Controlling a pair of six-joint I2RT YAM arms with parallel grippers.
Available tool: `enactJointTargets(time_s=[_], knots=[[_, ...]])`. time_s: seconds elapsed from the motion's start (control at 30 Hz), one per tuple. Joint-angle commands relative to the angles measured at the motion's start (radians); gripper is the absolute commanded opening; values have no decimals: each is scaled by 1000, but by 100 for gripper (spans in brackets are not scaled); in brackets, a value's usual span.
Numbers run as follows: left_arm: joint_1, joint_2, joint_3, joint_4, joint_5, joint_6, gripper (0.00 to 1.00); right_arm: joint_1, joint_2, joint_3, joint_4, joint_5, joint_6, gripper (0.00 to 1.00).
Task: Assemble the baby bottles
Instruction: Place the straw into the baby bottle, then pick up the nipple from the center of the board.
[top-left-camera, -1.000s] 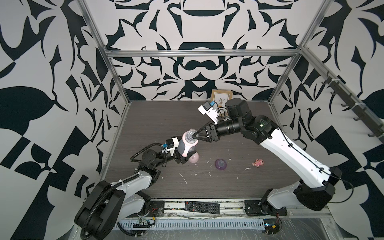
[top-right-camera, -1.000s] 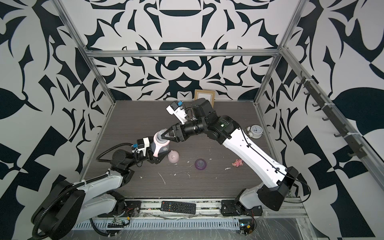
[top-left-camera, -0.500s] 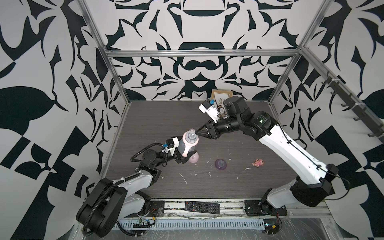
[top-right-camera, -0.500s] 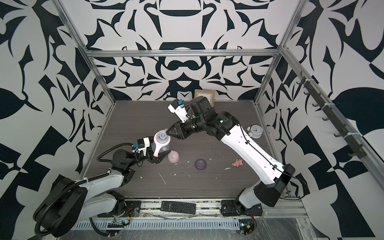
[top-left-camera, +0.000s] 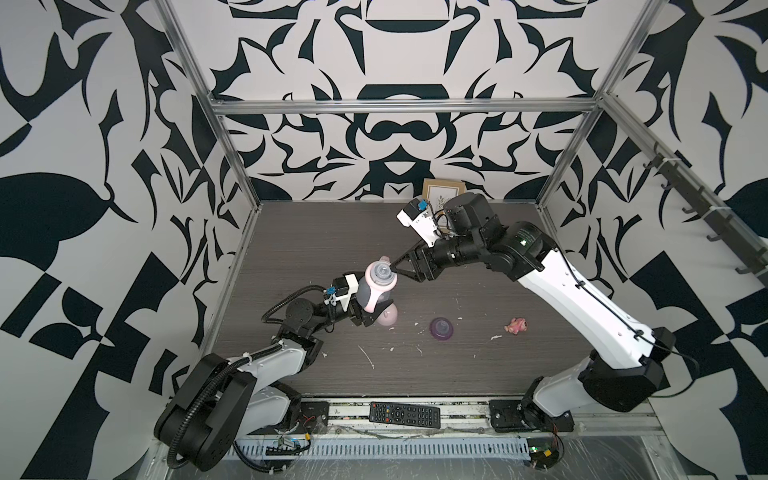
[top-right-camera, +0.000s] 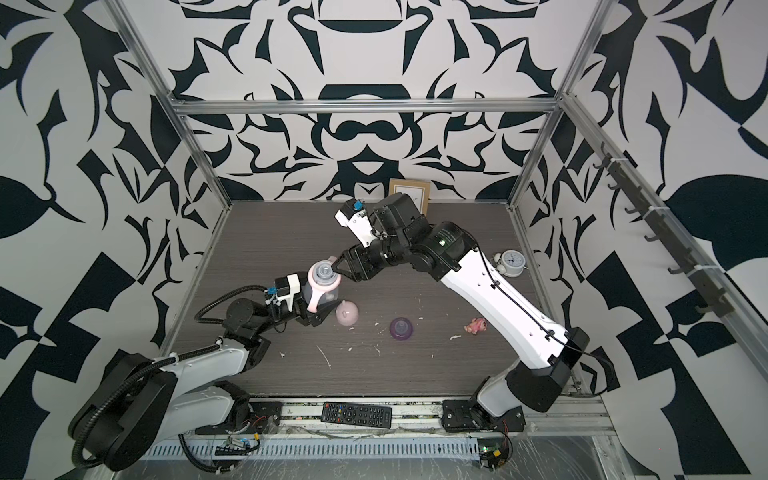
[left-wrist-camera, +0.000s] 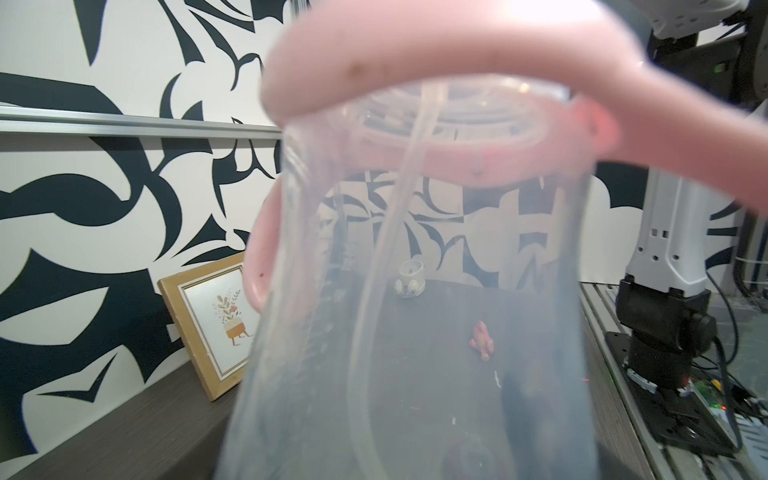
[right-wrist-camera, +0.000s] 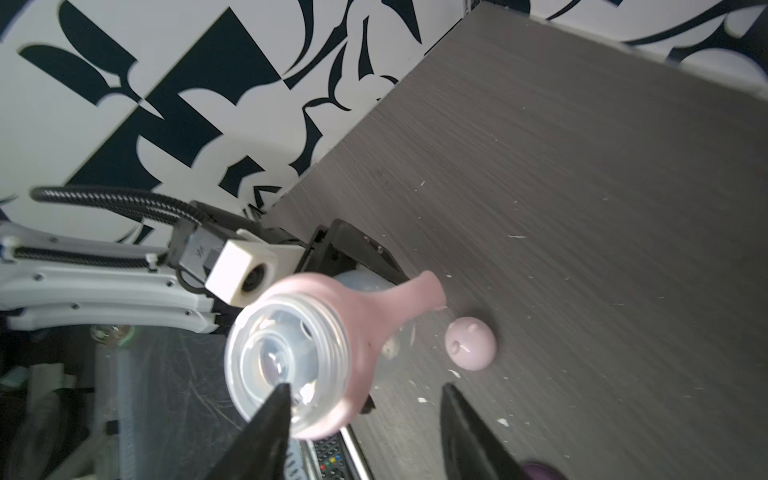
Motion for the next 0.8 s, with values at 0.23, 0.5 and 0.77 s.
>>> enactJointTargets(time_s=[0.23, 0.5, 0.77], knots=[[-2, -88, -48, -42, -85, 32, 0, -28, -70, -207, -221, 506, 23, 95], [-2, -275, -29, -345, -97, 117, 0, -59, -76, -593, -70, 372, 117, 99], [-2, -409, -31, -502, -110, 154, 0, -60, 32, -745, 116, 327, 150, 99]])
